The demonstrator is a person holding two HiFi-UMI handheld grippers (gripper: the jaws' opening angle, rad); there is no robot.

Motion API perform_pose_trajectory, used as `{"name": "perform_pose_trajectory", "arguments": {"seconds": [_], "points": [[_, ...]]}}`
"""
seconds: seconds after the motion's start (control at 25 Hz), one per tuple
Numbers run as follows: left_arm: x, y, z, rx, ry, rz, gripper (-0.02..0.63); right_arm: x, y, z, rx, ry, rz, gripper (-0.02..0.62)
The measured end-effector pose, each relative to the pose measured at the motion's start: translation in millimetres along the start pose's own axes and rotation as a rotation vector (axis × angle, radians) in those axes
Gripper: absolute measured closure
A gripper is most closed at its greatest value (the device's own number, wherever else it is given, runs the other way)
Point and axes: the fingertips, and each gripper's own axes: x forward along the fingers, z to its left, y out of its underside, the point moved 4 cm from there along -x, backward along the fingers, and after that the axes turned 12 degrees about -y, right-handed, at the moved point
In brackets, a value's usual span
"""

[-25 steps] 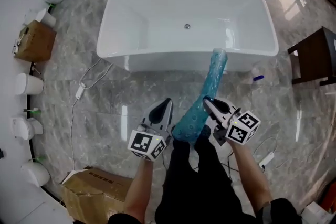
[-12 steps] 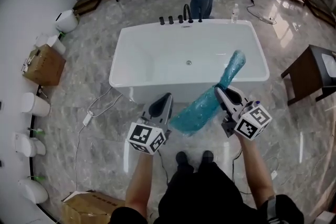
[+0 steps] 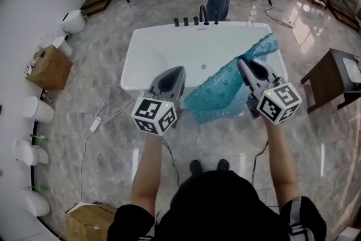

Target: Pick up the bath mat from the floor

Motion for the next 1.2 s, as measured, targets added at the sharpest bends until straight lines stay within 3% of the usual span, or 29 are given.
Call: {"name": "perform_pose_trajectory", "arguments": {"seconds": [0.2,0.52,1.2], "points": [[-3,-25,8,0.011,0.003,-0.027,0.604,1,-25,-2,-0.047,0.043,0.008,0.565],[-15,-27,-9,0.031,0.014,-0.035,0.604,-23,-25,2,-0.084,0.087,0.011,0.566],[-17,-31,-10,0.068,0.011,-0.008,0.604,-37,-30,7,-0.040,0.088,-0.022,0.566]]}}
